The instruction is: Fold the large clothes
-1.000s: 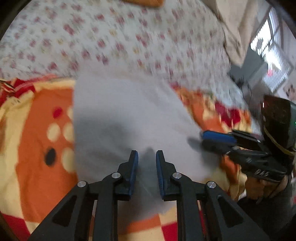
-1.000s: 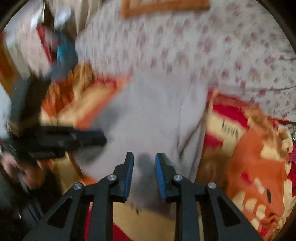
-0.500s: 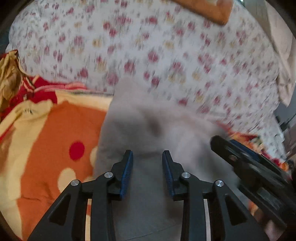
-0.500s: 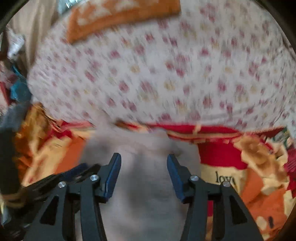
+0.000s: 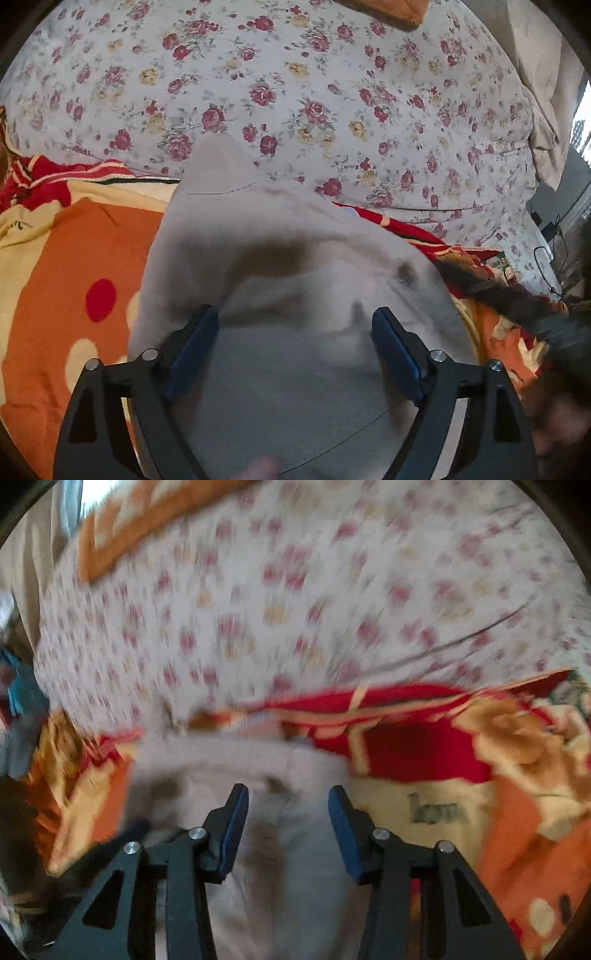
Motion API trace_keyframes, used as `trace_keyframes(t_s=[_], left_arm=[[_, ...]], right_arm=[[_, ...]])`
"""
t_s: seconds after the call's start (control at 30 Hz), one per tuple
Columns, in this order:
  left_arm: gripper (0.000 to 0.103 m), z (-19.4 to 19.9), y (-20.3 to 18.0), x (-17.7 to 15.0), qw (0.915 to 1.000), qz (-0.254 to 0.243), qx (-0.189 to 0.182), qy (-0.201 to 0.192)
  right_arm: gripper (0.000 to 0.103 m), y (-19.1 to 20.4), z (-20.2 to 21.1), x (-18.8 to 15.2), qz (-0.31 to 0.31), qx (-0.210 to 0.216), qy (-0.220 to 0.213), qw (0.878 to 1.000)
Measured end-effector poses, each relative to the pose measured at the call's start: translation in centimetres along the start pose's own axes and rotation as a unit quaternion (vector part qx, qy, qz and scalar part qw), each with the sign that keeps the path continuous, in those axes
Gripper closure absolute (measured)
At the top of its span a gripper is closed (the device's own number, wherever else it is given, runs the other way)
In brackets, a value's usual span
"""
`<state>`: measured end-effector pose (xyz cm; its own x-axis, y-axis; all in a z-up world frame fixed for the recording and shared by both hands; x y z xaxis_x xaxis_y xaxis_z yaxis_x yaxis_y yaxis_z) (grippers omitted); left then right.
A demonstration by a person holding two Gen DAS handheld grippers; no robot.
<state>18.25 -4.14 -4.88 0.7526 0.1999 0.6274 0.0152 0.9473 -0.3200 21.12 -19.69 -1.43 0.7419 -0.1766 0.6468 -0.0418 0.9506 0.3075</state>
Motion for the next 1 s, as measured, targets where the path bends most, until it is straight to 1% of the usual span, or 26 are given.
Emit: trace_keyframes(t_s=[0.07,0.13,0.17,0.2,0.27,0.3,0.33,0.4,0.43,0.47,0.5,0.53,0.57,0.6,0.67,0.73,0.83,0.9,1.0], left_arm=[[0.016,-0.3,-0.4,-0.1,0.9999,-0.012,0.008,0.003],[0.016,-0.3,-0.9,-0.2,0.9994,-0.028,0.015,0.011],[0.016,0.0,-1.1,-0.3,0.9991,-0.036,0.014,0.016],[0.016,0.8,-1.2,-0.3,0.999,-0.039,0.018,0.016],[0.016,3.1,-0.8,-0.3,0.9991,-0.027,0.028,0.015],[0.016,4.7,-0.8,-0.3,0.9991,-0.023,0.032,0.013],[0.016,6.5,-0.7,-0.4,0.9986,-0.032,0.043,0.003],[0.016,11.2,-0.4,-1.3,0.9952,-0.054,0.077,-0.027],[0.016,12.9,-0.2,-2.0,0.9943,-0.055,0.087,-0.028],[0.016,14.4,0.0,-3.0,0.9939,-0.053,0.094,-0.023],[0.016,16.5,0.1,-4.3,0.9944,-0.044,0.094,-0.017],[0.016,17.6,-0.2,-5.1,0.9951,-0.039,0.09,-0.016],[0.016,19.1,-0.6,-6.1,0.9957,-0.035,0.084,-0.014],[0.016,20.2,-1.0,-6.9,0.9957,-0.035,0.085,-0.012],[0.016,22.4,-1.6,-8.0,0.9954,-0.031,0.09,-0.011],[0.016,23.9,-2.2,-8.5,0.995,-0.025,0.096,-0.015],[0.016,25.6,-3.5,-8.8,0.9938,-0.031,0.104,-0.024],[0.016,26.0,-4.4,-9.1,0.9926,-0.039,0.112,-0.023],[0.016,26.7,-6.0,-9.8,0.9918,-0.051,0.114,-0.029]], right_arm=[[0.055,-0.6,3.6,1.7,0.006,-0.008,-0.034,0.999],[0.055,-1.2,7.3,2.5,0.027,-0.018,-0.059,0.998],[0.053,-1.5,9.3,2.5,0.037,-0.014,-0.069,0.997],[0.047,-1.7,11.3,2.1,0.049,-0.007,-0.076,0.996],[0.039,-2.4,14.3,0.4,0.067,-0.002,-0.073,0.995],[0.038,-2.8,15.5,-0.7,0.07,0.0,-0.07,0.995],[0.038,-3.3,16.7,-2.1,0.067,-0.001,-0.064,0.996],[0.038,-4.3,18.9,-5.4,0.051,0.005,-0.041,0.998],[0.038,-4.6,19.9,-6.6,0.044,0.008,-0.035,0.998],[0.037,-5.0,21.2,-7.5,0.026,0.008,-0.037,0.999],[0.036,-4.7,22.3,-8.0,0.022,0.012,-0.046,0.999],[0.033,-4.0,23.7,-8.1,0.032,0.026,-0.065,0.997],[0.025,-3.7,24.6,-8.4,0.046,0.033,-0.075,0.996],[0.022,-3.2,25.1,-8.5,0.06,0.036,-0.081,0.994],[0.022,-2.6,25.9,-9.1,0.093,0.028,-0.084,0.992],[0.022,-2.1,26.0,-9.5,0.11,0.03,-0.077,0.991],[0.022,-2.1,26.1,-9.6,0.117,0.021,-0.071,0.99],[0.022,-2.3,26.3,-9.8,0.116,0.019,-0.068,0.991],[0.022,-2.7,26.6,-10.0,0.119,0.008,-0.068,0.991]])
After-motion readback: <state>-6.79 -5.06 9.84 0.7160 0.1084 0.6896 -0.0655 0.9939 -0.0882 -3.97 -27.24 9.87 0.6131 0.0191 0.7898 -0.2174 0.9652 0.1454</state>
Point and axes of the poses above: each gripper's, at about its wrist camera, not at the fingertips, and z roughly against the way its jaws point, y to its left, x to its top, the point moved 9 cm from there along -z, roughly the way its jaws point, and after that the axes turned 9 degrees about -y, right-handed, at the moved point
